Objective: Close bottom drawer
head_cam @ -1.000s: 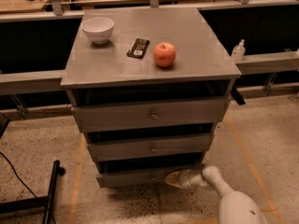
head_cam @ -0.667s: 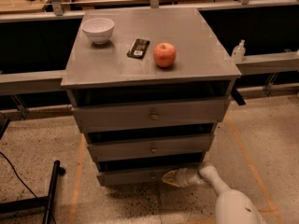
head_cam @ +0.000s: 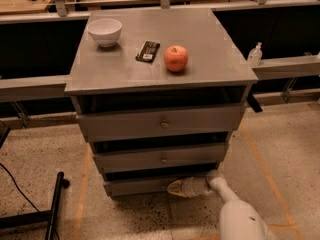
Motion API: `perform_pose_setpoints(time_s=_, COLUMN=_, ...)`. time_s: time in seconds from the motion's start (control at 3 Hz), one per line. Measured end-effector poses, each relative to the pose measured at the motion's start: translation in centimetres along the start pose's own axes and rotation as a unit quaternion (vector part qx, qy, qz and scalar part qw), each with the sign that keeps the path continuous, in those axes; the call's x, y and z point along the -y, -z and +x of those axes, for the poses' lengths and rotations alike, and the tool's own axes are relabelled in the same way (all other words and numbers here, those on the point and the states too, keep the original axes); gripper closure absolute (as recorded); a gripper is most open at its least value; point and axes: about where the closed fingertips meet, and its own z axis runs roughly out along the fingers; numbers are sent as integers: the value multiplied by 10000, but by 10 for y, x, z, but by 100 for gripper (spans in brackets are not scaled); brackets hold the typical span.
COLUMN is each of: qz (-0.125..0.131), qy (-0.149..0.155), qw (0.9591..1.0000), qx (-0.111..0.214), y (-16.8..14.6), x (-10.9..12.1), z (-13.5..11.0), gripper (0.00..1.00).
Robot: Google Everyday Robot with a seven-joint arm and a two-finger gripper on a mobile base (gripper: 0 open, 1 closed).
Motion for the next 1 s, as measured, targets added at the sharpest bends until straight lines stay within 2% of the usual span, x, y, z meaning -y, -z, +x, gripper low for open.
perform_pose_setpoints(time_s=0.33, qz=-6, qy=-1, qw=10000, qx=-1, y=-1, x=1, z=0, gripper=100)
perform_pose_setpoints(time_s=0.67, qz=-79, qy=-43, qw=10000, qx=13, y=12, x=-15, z=5, gripper=100)
perform_pose_setpoints(time_s=1.0, qz=-426, qy=-122, qw=9990, qx=-113, y=33, x=-55, z=22, gripper=100)
